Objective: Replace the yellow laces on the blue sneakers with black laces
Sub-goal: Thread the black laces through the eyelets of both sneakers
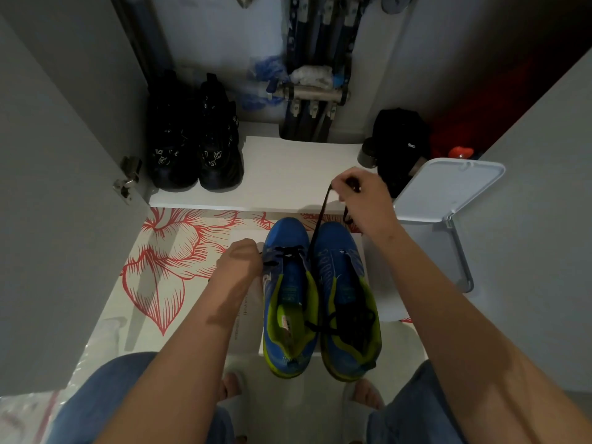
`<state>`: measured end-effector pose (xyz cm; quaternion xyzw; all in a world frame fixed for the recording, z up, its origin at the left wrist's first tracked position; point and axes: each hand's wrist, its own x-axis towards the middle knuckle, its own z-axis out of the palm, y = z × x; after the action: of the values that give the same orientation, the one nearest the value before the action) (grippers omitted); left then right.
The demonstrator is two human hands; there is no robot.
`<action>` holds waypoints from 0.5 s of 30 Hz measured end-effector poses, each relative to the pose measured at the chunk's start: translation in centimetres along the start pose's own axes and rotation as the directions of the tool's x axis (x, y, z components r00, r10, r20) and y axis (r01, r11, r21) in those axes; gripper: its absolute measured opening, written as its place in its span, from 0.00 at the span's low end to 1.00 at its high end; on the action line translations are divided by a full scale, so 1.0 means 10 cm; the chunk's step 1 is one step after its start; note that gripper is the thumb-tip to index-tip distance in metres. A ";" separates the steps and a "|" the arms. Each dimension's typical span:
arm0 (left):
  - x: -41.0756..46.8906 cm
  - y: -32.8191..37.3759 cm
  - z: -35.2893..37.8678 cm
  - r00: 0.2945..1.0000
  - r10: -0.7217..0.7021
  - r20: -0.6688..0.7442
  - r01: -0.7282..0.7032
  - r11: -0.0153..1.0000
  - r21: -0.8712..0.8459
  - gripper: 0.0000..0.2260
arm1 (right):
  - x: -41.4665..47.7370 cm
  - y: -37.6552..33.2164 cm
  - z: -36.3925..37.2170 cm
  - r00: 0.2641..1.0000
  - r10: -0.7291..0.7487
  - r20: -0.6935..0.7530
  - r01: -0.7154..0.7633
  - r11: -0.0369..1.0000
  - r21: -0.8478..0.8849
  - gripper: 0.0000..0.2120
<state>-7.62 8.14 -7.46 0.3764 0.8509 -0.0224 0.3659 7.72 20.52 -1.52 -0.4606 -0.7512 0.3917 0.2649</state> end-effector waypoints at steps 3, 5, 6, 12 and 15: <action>0.02 0.02 -0.03 1.000 -0.007 0.009 0.007 0.999 -0.031 0.09 | 0.01 -0.01 0.01 0.995 0.000 -0.103 0.008 0.997 0.075 0.05; 0.03 0.03 -0.03 1.000 -0.006 -0.003 0.006 0.999 -0.033 0.10 | 0.00 0.01 0.05 0.999 0.007 -0.051 -0.004 0.998 0.060 0.03; 0.01 0.04 -0.04 1.000 -0.013 -0.006 0.013 0.999 -0.032 0.09 | 0.00 0.02 0.07 1.000 0.018 -0.002 -0.017 0.999 0.031 0.02; -0.06 0.09 -0.11 0.991 0.006 -0.133 -0.028 0.986 -0.163 0.13 | -0.06 0.02 0.09 0.981 -0.024 0.192 0.090 0.934 -0.346 0.24; -0.18 0.11 -0.11 0.995 0.103 0.013 -0.095 0.956 -0.276 0.15 | -0.09 -0.09 0.19 0.916 0.105 0.386 -0.004 0.967 -0.254 0.17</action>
<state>-6.71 8.12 -5.24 0.3637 0.8207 0.1093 0.4269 6.25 18.82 -1.88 -0.4221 -0.8189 0.3871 0.0367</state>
